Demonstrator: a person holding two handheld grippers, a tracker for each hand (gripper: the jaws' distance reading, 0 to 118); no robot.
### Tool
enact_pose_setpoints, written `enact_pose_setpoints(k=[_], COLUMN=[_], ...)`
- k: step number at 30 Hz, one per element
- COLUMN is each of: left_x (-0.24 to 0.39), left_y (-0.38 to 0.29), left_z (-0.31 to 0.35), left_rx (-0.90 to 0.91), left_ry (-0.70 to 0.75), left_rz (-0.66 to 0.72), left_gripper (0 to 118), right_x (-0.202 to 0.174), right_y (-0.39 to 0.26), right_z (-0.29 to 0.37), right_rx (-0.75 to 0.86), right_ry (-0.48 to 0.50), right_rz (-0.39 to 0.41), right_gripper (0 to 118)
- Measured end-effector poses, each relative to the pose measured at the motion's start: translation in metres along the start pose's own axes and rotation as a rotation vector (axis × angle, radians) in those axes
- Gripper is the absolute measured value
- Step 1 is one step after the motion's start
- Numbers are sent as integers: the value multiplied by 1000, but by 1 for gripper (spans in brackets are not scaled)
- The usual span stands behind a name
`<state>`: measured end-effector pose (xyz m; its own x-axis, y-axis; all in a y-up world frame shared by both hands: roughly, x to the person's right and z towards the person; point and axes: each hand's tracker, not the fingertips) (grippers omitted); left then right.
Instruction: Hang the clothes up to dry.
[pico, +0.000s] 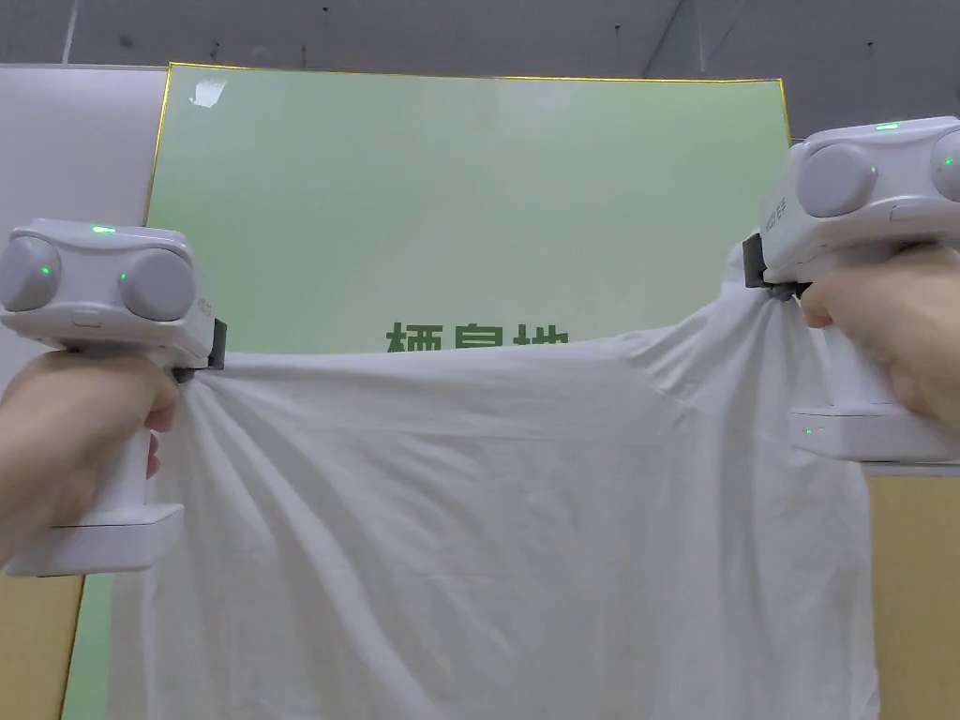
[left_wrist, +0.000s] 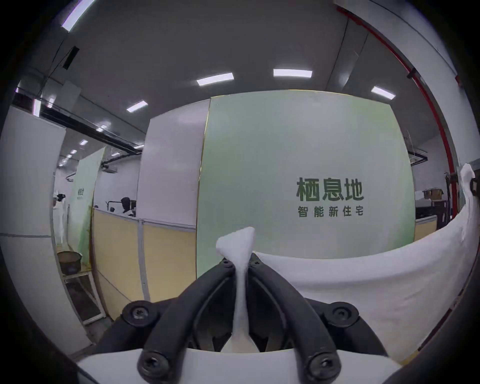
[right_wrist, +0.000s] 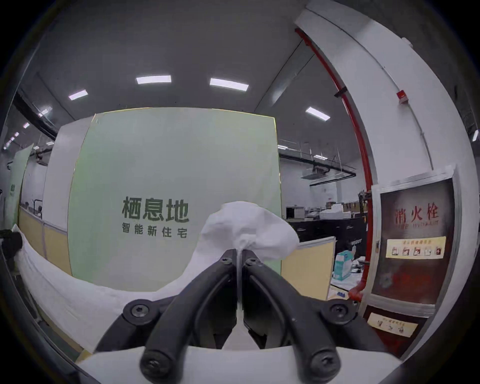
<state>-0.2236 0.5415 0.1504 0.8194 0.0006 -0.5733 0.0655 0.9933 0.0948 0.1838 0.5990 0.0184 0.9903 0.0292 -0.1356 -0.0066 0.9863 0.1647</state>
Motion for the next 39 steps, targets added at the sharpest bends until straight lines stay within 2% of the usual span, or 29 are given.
enact_pose_setpoints(k=[3, 6, 7, 10, 14, 18, 19, 21, 25, 29, 31, 35, 39], left_x=[-1, 2, 4, 8, 16, 23, 24, 27, 41, 50, 57, 60, 52], left_y=[2, 0, -1, -7, -8, 4, 9, 21, 37, 38, 32, 19, -2], left_z=[-4, -11, -18, -36, -67, -105, -114, -127, -149, -164, -174, -188, -199], left_rx=[-6, -4, -12, -22, -56, -26, -25, 18, 102, 140, 134, 130, 71], left_ry=[12, 26, 34, 55, 63, 95, 97, 108, 177, 168, 168, 174, 150], left_rz=[-1, -8, -22, -25, -15, -28, -30, -20, -120, -67, -80, -71, -50], left_gripper=[1, 1, 1, 1, 1, 1, 1, 1, 1, 1, 1, 0, 0], right_x=[1, 0, -2, -18, -34, -51, -51, -55, -67, -70, -76, -77, -81], right_y=[0, -3, -5, -11, -15, -8, -6, 2, 9, 11, 9, 4, -12], right_z=[-2, -8, -13, -22, -65, -97, -106, -123, -150, -178, -189, -205, -218], right_rx=[11, 3, 13, 13, 8, -3, 14, 4, 71, 90, 72, 77, 62], right_ry=[-17, 3, 27, 4, 14, -17, -4, -36, -85, -88, -122, -101, -105], right_rz=[24, 9, 12, 40, 7, 30, 7, 2, 86, 53, 77, 62, 107], right_gripper=[2, 2, 2, 2, 2, 2, 2, 2, 2, 2, 2, 2, 2])
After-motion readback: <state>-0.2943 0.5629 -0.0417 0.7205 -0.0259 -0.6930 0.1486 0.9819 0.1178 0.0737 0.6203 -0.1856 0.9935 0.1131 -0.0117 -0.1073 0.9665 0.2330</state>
